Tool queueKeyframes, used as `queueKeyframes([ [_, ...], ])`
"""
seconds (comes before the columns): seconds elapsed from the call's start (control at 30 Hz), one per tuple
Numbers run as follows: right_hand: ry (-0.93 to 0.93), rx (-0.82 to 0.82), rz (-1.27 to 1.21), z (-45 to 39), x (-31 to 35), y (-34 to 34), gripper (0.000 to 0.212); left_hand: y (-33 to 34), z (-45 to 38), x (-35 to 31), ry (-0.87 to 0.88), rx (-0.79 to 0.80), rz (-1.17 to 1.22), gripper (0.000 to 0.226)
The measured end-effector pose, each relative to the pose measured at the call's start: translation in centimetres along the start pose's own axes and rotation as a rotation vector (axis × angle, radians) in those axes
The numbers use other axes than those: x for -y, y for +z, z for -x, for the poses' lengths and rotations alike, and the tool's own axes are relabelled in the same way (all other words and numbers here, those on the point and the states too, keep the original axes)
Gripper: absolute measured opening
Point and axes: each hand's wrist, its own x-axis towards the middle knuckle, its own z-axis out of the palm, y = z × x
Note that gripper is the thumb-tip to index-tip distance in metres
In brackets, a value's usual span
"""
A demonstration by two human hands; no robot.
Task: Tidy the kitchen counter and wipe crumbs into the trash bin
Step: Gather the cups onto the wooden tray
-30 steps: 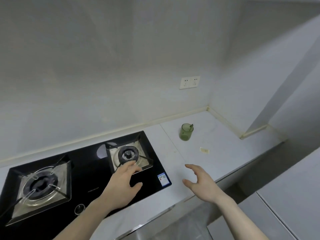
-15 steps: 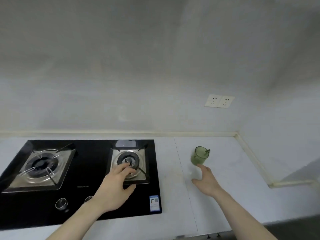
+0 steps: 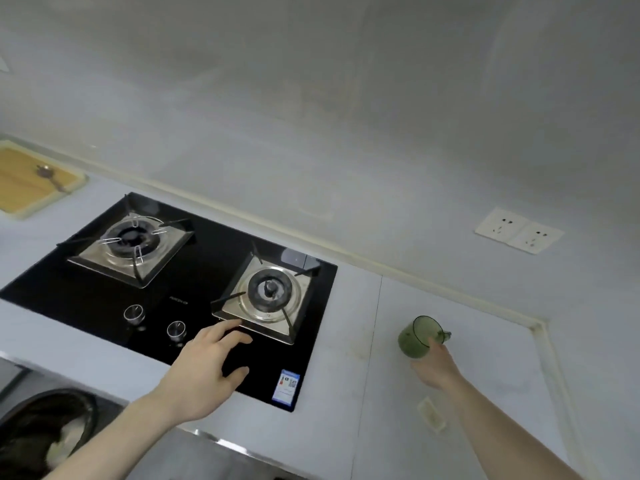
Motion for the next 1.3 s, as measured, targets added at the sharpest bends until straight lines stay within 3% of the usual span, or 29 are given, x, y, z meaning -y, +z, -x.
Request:
queueKeyframes([
  [0.23,-0.144,-0.095,0.391,1.1,-0.7,2.0,0.013,0.8,1.6,-1.1,-0.06,-0.022,0.01,0.048],
  [0.37,-0.319,-0.113,0.328,3.7,0.0,4.6,0.02,1.1,2.6,-0.7,-0.085,-0.055,0.015,0.047],
  [0.53,-0.32,-0.083,0.154,5.7,0.4,7.4,0.039,1.5,4.5,0.3,-0.137,-0.028,0.007,0.048],
  [0.63,-0.325,-0.195,0.004,7.5,2.4,7.4,0.016,1.2,5.5,1.0,-0.167,-0.047,0.007,0.048],
  [0.73,-0.411,-0.28,-0.212,10.6,6.0,7.8,0.015,0.5,6.9,1.7,-0.204,-0.069,0.039,0.048],
  [0.83,-0.62,-0.25,-0.365,14.7,11.1,9.2,0.029,-0.9,8.7,3.3,-0.221,-0.077,0.049,0.049],
  [0.93,-0.782,-0.168,-0.399,18.4,16.1,10.6,0.024,-2.9,11.2,5.9,-0.241,-0.09,0.048,0.05],
  [1.3,-1.067,0.152,-0.318,31.2,35.0,22.5,0.019,-13.3,27.6,22.1,-0.437,-0.299,-0.024,0.055],
])
